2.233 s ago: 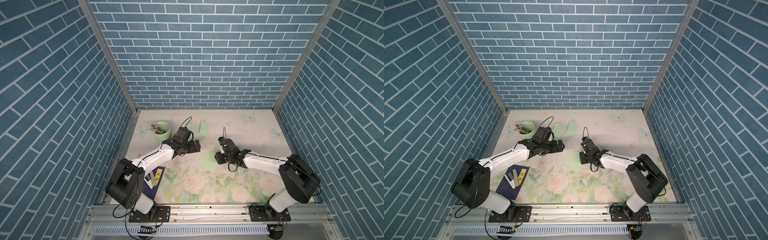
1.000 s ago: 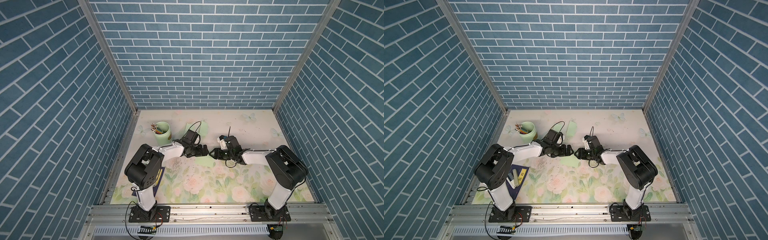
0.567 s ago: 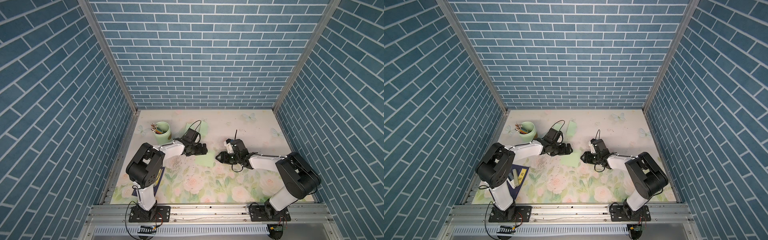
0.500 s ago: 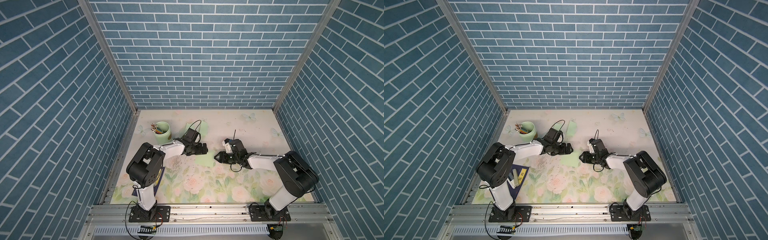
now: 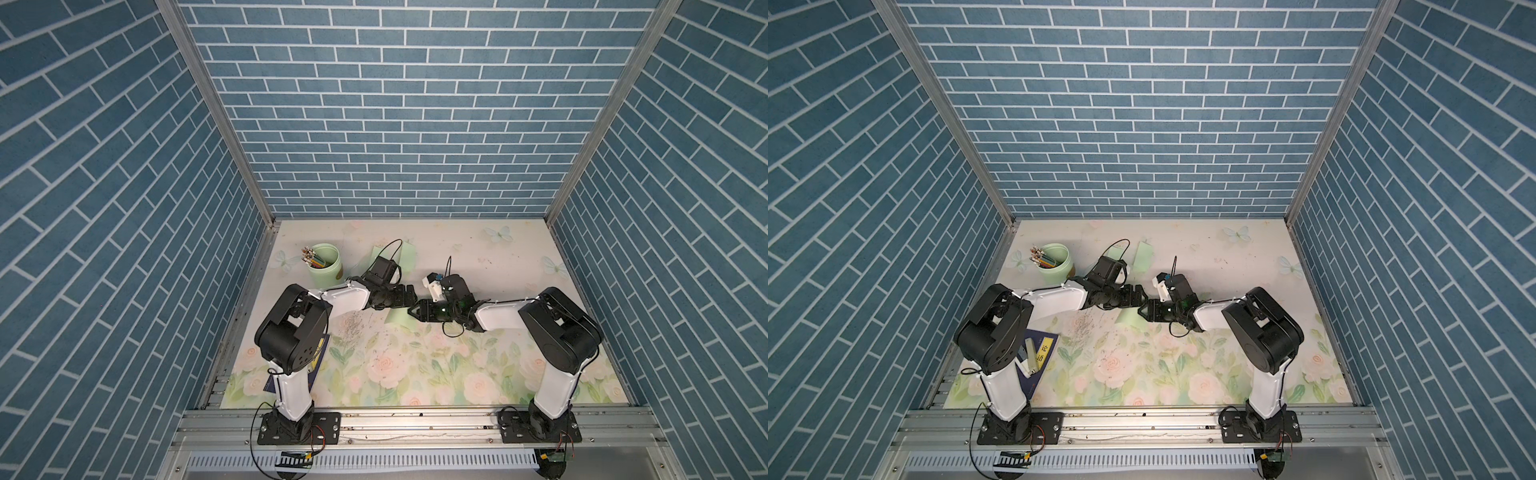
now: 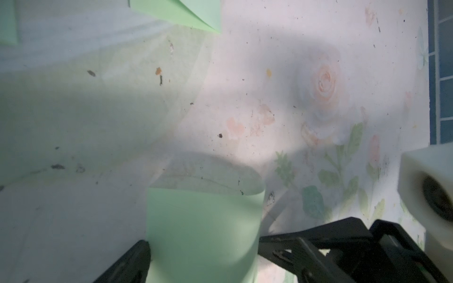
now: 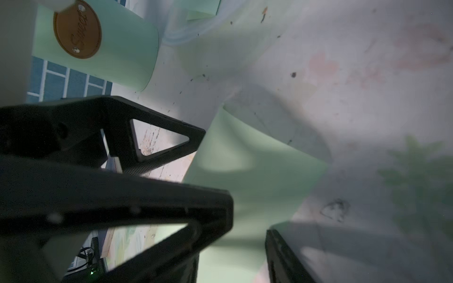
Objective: Fold the square paper along the opposite sides
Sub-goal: Pick up the paper from the center of the board.
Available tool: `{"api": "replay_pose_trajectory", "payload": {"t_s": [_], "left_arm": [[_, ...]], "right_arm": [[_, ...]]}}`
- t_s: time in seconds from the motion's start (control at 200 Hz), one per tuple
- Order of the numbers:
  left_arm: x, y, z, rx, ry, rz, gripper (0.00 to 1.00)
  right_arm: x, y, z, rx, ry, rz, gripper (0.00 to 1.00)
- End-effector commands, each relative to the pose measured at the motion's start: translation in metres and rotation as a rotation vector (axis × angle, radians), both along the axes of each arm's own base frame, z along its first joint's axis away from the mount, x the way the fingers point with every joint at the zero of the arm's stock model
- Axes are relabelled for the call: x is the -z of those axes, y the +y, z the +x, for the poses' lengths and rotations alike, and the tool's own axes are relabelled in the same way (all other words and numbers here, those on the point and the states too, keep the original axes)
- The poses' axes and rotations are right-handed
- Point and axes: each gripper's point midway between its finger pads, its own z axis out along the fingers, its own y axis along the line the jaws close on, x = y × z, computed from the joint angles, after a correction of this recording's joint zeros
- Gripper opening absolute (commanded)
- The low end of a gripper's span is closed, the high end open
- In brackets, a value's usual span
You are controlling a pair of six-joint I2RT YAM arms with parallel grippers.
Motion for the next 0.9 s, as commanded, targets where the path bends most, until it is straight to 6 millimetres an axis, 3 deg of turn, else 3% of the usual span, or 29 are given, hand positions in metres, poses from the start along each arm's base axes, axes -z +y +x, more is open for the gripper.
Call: {"api": "replay_pose_trajectory", "payload": {"t_s": [0.0, 0.285, 0.43, 0.505, 0.645, 0.77, 0.895], "left_arm": [[0.062, 0.033, -0.040, -0.019, 0.204, 0.137, 0.85], [0.069, 0.043, -0.037, -0.034, 0.212, 0.166, 0.43], [0.049, 0.041, -0.027, -0.043, 0.169, 0.133, 0.31], [0.022, 0.034, -0.017, -0.045, 0.113, 0.085, 0.28], [-0.058, 0.011, 0.008, -0.022, -0.055, -0.070, 0.28], [-0.129, -0.008, 0.024, 0.002, -0.196, -0.215, 0.28], [-0.176, -0.020, 0.030, 0.017, -0.284, -0.335, 0.28]], "right_arm": [[0.053, -0.018, -0.032, -0.009, 0.165, -0.139, 0.49], [0.037, -0.018, -0.024, -0.015, 0.110, -0.134, 0.49], [0.011, -0.026, -0.009, 0.004, 0.042, -0.130, 0.49], [-0.015, -0.032, 0.005, 0.026, -0.021, -0.110, 0.49], [-0.074, -0.044, 0.029, 0.103, -0.139, -0.009, 0.49], [-0.126, -0.050, 0.040, 0.170, -0.218, 0.136, 0.49], [-0.167, -0.048, 0.042, 0.189, -0.241, 0.330, 0.50]]}}
